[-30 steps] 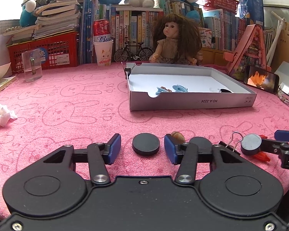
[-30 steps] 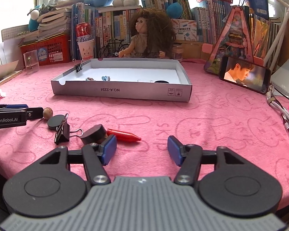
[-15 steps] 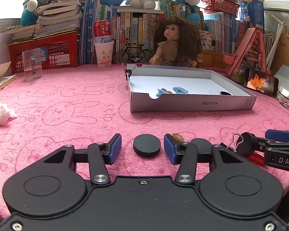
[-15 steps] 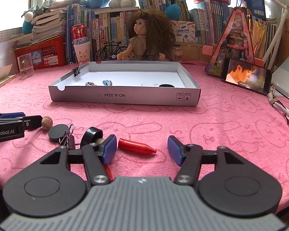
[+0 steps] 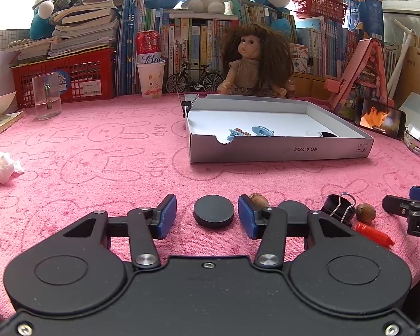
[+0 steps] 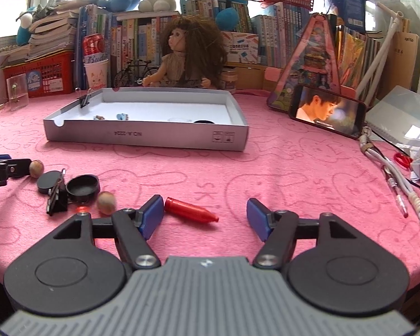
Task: Organize rigid objects
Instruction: 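Move left tool around the black round disc while right tool moves to the red crayon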
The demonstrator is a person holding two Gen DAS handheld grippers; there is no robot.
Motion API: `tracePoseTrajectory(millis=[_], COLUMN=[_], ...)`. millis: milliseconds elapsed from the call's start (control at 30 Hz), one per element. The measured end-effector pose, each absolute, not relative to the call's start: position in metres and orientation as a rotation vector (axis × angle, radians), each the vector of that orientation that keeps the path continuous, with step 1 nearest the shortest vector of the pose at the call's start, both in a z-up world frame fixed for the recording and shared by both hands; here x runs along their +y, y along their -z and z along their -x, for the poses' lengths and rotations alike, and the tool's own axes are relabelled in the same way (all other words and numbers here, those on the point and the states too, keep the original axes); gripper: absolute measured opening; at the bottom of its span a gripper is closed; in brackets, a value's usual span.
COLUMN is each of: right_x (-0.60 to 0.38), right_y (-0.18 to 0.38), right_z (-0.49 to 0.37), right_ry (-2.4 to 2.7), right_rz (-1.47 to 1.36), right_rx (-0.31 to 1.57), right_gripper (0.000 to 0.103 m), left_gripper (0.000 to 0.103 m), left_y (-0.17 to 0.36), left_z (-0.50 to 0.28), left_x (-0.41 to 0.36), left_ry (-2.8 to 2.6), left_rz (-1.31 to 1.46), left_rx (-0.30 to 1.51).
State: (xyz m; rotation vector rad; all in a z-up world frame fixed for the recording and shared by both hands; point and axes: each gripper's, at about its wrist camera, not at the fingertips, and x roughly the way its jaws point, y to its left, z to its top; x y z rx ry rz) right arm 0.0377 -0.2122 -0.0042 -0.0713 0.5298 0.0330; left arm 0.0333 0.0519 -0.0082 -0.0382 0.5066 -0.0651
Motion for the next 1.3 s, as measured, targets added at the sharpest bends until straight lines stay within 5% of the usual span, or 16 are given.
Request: tracePoseTrajectory(millis=[1300], right_x=[-0.263], right_y=[0.001], right_z=[-0.018], right_ry=[0.077], right_rz=[0.088], right_rx=[0.499], right_gripper=[0.078], left_gripper=[0.047], left_y=[0.011], left_z=[-0.036], left_x=[0.051], left_ry=[0.056], left_rz=[0.035], left_rx=[0.503])
